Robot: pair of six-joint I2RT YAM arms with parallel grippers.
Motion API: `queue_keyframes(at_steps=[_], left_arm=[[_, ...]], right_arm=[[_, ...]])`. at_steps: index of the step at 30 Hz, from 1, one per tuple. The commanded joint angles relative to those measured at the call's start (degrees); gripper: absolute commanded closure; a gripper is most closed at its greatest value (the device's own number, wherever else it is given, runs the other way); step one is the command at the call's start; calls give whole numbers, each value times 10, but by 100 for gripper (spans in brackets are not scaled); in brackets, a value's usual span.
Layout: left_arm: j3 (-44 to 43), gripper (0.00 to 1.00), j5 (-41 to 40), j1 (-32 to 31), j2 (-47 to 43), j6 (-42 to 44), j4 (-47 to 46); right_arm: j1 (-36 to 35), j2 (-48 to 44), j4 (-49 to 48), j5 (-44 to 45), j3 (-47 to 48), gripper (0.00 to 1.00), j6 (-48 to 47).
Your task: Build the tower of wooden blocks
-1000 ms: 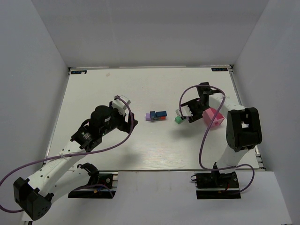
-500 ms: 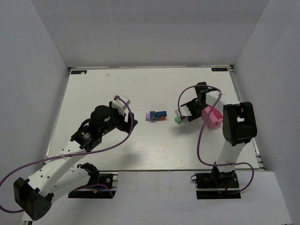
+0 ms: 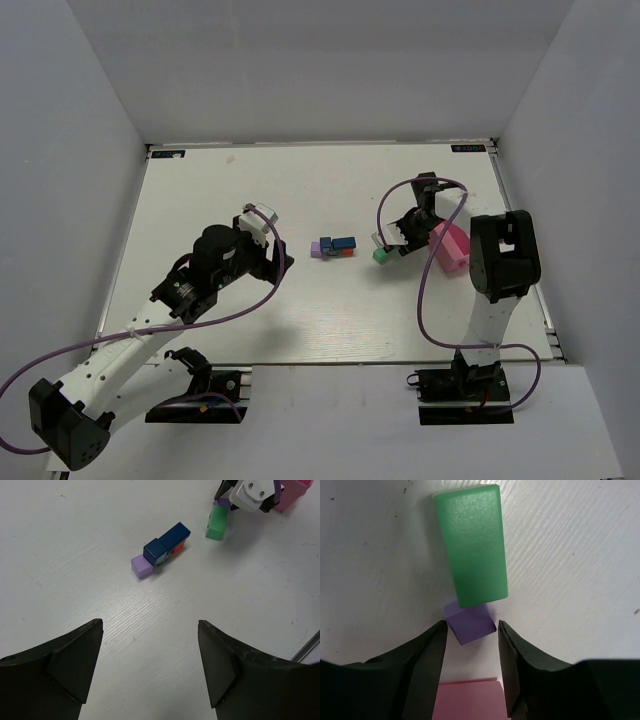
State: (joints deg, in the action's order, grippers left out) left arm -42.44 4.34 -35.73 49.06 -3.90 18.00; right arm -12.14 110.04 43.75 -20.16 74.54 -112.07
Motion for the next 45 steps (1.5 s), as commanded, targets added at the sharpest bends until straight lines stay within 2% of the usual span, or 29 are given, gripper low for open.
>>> queue_keyframes(at_steps=[1, 6, 9, 10, 11, 17, 24, 30, 31, 33, 34, 36, 45], left_arm=[[-13, 14, 3, 3, -11, 2, 3], [-13, 14, 3, 3, -11, 2, 3], [-13, 14, 3, 3, -11, 2, 3], [-13, 14, 3, 3, -11, 2, 3], [-13, 14, 3, 3, -11, 2, 3], [-13, 14, 3, 3, -11, 2, 3], [-13, 14, -2, 3, -16, 2, 3], [-13, 14, -7, 3, -27, 2, 3], [-13, 14, -7, 3, -27, 2, 3], [-13, 14, -7, 3, -27, 2, 3], [-13, 14, -7, 3, -27, 2, 3], [-13, 14, -13, 3, -32, 2, 3], [-13, 14, -13, 3, -37, 2, 3]], right_arm=[[-5, 14, 45, 8, 12, 50, -20], [-8, 16, 52, 7, 9, 58, -26], [-4, 1, 54, 4, 4, 69, -21], [-2, -2, 53, -1, 3, 78, -18], [-3, -6, 54, -3, 2, 82, -10], [0, -76, 42, 6, -39, 100, 28], [-6, -140, 27, 7, -42, 100, 154], [-20, -185, 13, -88, -48, 100, 250], [-29, -185, 4, -94, -44, 100, 301], [-40, -181, -5, -106, -29, 100, 327], [-52, -180, -4, -107, -24, 100, 375], [-83, -171, -11, -96, -8, 100, 436], [-173, -156, -69, -16, 3, 100, 543]])
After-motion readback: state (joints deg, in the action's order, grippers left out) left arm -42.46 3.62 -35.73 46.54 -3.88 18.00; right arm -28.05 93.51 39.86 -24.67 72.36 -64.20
